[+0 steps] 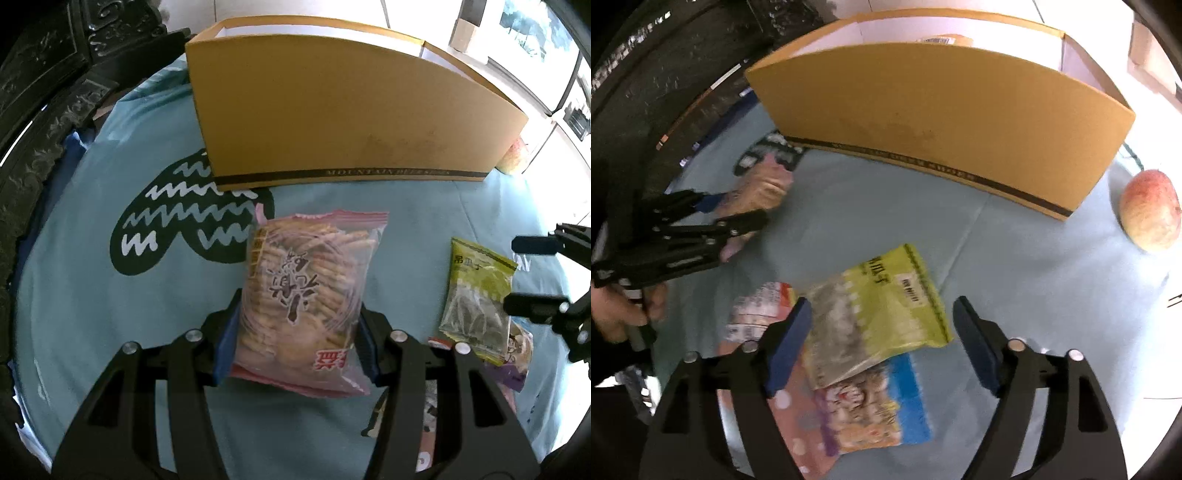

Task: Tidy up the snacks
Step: 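Grasp pink rice cracker bag with left tool while right tool grasps green seed bag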

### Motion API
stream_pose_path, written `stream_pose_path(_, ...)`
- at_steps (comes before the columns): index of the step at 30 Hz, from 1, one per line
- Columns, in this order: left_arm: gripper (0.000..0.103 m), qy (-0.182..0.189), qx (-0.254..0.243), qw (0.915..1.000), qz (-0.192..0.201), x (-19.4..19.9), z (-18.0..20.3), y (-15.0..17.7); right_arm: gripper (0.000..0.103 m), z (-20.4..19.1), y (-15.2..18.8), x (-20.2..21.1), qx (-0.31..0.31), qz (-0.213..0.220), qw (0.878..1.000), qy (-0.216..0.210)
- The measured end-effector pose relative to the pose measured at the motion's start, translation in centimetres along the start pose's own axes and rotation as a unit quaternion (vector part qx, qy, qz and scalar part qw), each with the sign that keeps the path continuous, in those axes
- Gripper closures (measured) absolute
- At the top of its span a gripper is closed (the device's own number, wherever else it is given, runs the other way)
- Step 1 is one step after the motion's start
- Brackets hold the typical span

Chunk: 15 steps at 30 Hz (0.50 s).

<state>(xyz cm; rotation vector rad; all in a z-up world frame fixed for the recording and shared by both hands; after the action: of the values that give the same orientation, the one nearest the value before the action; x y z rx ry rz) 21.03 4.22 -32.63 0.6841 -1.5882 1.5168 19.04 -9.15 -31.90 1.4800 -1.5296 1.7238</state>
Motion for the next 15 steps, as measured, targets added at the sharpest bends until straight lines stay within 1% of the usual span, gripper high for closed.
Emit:
stream_pose_path(2,0.049,0.002,-0.004,1.0,-0.002,-0.1,0.3,0.2,0.008,-1.5,0.4,-0.9,0.077,-0.009,0.997,0.017)
stream_pose_path(3,0.048,0.003,-0.007,1.0,-0.004,-0.2,0.5,0.3,0.005,-2.2,1.0,-1.9,0.112,-0.028,0.993,0.02)
stream_pose_path(5,0.048,0.003,-0.011,0.9999,-0.006,-0.3,0.6,0.4,0.001,-2.5,1.8,-3.2,0.132,-0.055,0.989,0.024)
stream_pose_path(6,0.048,0.004,-0.01,0.9999,-0.007,-0.4,0.6,0.5,0.001,-2.5,1.8,-3.7,0.137,-0.058,0.989,0.025)
stream_pose_path(8,0.048,0.004,-0.01,0.9999,-0.01,-0.5,0.7,0.5,0.001,-2.4,1.7,-4.4,0.129,-0.062,0.989,0.022)
stream_pose_path(9,0.048,0.005,-0.011,0.9999,-0.011,-0.5,0.8,0.6,0.001,-2.2,1.5,-4.5,0.109,-0.062,0.992,0.016)
stream_pose_path(12,0.048,0.005,-0.012,0.9998,-0.013,-0.6,0.8,0.6,0.002,-2.1,1.4,-4.4,0.101,-0.06,0.993,0.01)
stream_pose_path(14,0.048,0.006,-0.008,0.9999,-0.014,-0.7,0.7,0.6,0.004,-1.6,1.2,-3.6,0.078,-0.053,0.995,-0.013)
stream_pose_path(15,0.048,0.005,-0.007,0.9999,-0.013,-0.7,0.7,0.6,0.01,-1.3,1.1,-3.1,0.07,-0.045,0.996,-0.025)
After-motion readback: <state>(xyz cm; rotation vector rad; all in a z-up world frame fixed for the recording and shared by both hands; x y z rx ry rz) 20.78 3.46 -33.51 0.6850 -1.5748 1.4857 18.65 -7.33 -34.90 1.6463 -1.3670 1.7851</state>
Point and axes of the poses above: each gripper's, at about its wrist camera, not at the fingertips, and x roughly against the way its jaws point, z to its right, y to its underside, the point moved 9 cm from there along -x, roughly the way its jaws point, and after that the axes turned 3 degrees about z, right-handed, at the moved point
